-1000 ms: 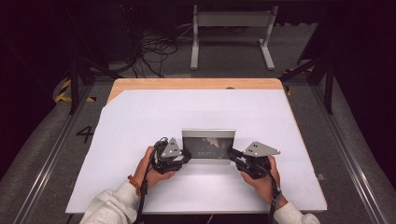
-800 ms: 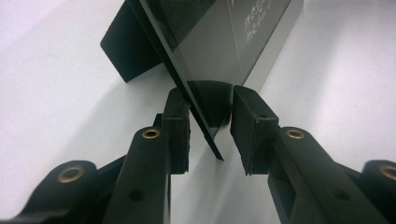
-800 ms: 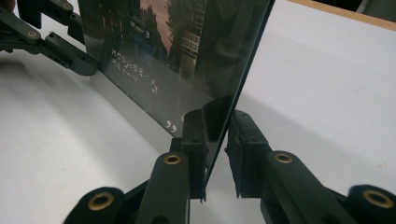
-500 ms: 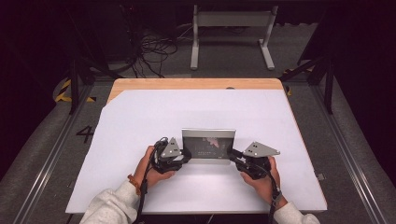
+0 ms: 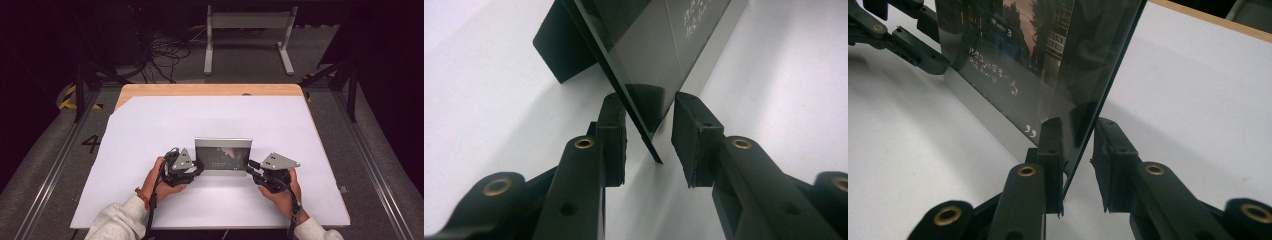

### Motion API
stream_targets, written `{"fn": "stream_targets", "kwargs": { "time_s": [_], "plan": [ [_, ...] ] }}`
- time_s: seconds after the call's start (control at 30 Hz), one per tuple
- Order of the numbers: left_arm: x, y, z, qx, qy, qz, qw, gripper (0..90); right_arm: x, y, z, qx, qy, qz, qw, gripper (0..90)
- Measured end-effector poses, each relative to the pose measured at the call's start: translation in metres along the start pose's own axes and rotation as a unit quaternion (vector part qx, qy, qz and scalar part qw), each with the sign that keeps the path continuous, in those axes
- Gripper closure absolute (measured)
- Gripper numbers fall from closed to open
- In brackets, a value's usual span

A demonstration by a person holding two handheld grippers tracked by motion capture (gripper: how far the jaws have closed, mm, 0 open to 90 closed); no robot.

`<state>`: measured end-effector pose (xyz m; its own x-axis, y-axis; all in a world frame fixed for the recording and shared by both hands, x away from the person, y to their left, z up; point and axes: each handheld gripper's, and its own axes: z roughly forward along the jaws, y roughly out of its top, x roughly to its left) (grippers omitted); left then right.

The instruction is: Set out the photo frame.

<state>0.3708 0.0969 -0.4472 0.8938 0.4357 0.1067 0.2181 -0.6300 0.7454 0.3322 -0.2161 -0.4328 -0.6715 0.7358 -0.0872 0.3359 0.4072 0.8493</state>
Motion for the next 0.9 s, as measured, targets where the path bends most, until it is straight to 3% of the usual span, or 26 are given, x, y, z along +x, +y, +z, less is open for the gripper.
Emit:
{"fn": "stream_targets", "kwargs": {
  "time_s": [0.5, 0.9],
  "plan": [
    [-0.002, -0.005, -0.012, -0.011, -0.001, -0.005, 0.9999, 65.5, 0.001, 0.001, -0.006, 0.004, -0.003, -0.021, 0.9998, 71.8],
    [-0.002, -0.014, -0.026, -0.023, -0.008, -0.014, 0.9996, 54.1, 0.001, -0.001, -0.012, 0.011, 0.001, -0.028, 0.9995, 62.0]
  ]
}}
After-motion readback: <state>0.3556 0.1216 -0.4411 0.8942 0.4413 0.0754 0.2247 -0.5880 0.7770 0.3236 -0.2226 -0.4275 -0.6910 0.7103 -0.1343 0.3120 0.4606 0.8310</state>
